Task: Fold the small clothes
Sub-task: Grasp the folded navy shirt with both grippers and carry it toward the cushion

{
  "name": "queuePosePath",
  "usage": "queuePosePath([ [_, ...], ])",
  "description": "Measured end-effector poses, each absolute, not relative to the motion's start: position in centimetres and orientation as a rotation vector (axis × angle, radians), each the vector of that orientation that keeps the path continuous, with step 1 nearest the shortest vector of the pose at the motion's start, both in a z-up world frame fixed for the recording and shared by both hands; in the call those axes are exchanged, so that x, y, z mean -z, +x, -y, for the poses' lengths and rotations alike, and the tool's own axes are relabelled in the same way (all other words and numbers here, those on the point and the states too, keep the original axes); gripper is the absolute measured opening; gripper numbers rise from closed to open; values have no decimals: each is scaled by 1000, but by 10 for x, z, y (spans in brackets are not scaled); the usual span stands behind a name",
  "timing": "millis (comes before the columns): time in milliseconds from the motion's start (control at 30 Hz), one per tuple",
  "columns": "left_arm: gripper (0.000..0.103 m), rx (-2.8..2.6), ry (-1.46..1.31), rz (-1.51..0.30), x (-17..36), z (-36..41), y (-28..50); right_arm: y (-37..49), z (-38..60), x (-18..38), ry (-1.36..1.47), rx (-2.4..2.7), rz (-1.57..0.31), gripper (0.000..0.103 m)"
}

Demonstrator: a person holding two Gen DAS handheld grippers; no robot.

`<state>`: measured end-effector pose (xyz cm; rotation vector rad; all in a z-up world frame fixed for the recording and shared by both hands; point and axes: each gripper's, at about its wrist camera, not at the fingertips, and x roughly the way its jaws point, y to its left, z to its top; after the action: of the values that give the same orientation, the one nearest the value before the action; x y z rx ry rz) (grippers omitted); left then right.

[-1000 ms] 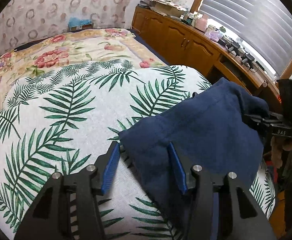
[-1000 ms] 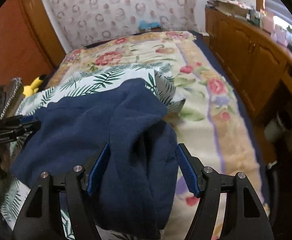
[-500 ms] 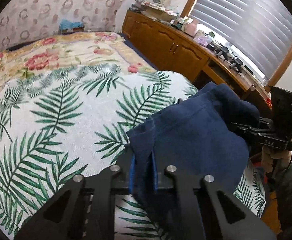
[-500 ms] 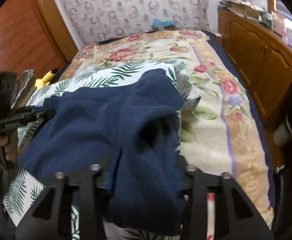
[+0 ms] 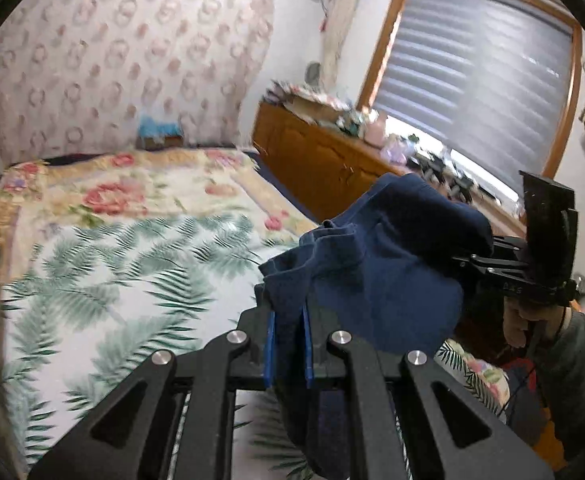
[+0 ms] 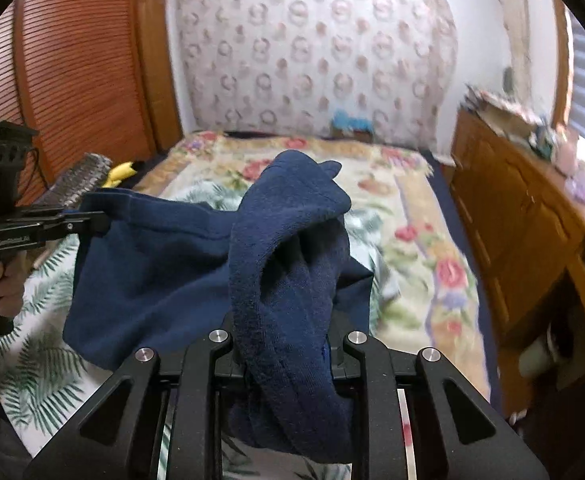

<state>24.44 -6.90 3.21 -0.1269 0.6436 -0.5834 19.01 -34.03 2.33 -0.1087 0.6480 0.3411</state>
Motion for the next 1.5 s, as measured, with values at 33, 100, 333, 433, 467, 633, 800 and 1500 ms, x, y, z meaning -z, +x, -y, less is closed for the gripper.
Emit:
queuePosePath([
  [33,8,562,-127,-628,-37,55,239,193,331,-28,-120,-359,-637,21],
  [100,8,508,-121,-600,-45,26,229,200,307,-38,-146,-408,-615,21],
  [333,8,314,-133,-518,-63,-79,192,232,197,-62,-241,-599,-548,21],
  [433,8,242,-144,-491,-66,-117,181,243,149,-72,-274,-670,-522,21],
  [467,8,221,-151,-483,-66,-128,178,247,132,-75,-291,-695,-512,21],
  [633,8,133,-181,-463,-57,-173,168,267,63,-79,-373,-769,-495,21],
  [800,8,48,-198,-457,-42,-200,163,285,4,-77,-462,-837,-491,21],
  [1500,11,-152,-264,-583,20,-252,150,364,-150,-21,-603,-793,-603,48],
])
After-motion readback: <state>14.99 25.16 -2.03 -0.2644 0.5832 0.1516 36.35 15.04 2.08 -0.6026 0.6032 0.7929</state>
